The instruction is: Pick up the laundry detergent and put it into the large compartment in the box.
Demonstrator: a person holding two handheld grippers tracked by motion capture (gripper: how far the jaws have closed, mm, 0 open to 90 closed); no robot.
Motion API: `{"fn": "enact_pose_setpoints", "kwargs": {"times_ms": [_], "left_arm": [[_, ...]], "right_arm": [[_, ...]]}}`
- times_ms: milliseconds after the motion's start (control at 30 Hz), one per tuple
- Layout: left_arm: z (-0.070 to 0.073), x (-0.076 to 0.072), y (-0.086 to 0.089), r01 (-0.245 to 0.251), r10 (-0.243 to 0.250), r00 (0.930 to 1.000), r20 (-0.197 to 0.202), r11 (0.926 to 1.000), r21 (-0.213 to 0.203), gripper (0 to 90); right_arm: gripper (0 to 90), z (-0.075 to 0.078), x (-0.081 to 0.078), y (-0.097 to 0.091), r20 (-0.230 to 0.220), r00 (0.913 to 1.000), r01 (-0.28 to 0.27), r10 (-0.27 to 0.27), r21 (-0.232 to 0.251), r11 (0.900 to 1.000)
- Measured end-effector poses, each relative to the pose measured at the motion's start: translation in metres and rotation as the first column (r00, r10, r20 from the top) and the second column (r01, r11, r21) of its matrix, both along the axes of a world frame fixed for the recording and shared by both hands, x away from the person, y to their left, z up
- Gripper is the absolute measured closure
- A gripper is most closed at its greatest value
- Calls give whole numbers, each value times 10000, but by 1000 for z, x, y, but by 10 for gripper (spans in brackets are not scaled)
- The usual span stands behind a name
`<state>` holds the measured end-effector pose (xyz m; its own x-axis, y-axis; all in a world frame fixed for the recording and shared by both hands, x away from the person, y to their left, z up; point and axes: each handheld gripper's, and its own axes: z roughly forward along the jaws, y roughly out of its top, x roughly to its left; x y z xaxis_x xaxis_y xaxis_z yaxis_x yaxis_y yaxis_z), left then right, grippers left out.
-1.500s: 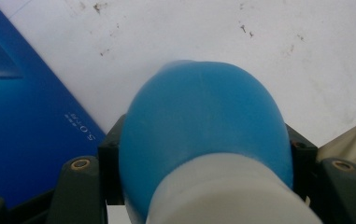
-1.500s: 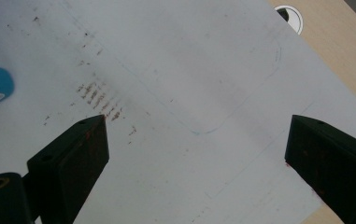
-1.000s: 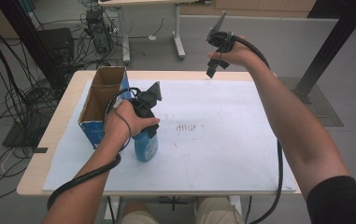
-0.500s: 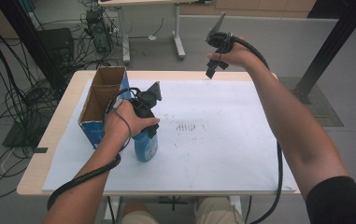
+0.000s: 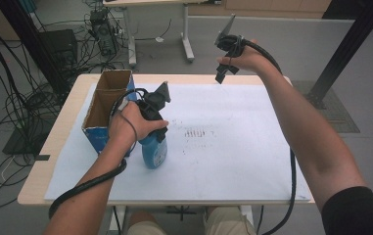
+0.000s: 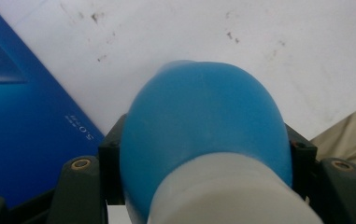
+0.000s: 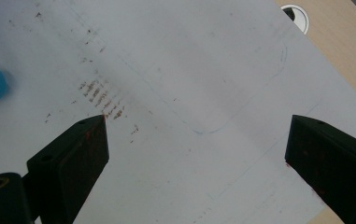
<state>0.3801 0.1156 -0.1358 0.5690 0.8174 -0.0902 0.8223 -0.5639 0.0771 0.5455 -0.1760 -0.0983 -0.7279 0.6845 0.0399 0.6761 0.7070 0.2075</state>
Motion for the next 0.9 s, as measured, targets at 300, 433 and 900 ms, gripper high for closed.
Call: {"fn": "enact_pose_setpoints", "kwargs": {"times_ms": [300, 433, 900], "left_arm": [[71, 1, 0, -21, 18, 9994, 341, 10000, 79, 378], [106, 4, 7, -182, 183, 9988, 452, 9998, -23, 378], [226, 27, 37, -1649, 1650, 9829, 813, 9863, -87, 378]], "right_arm": [[62, 4, -3, -7, 72, 9999, 73, -73, 15, 10000], [62, 5, -4, -9, 76, 9999, 87, -87, 24, 10000], [65, 8, -7, -10, 111, 9999, 74, -73, -22, 10000]]}}
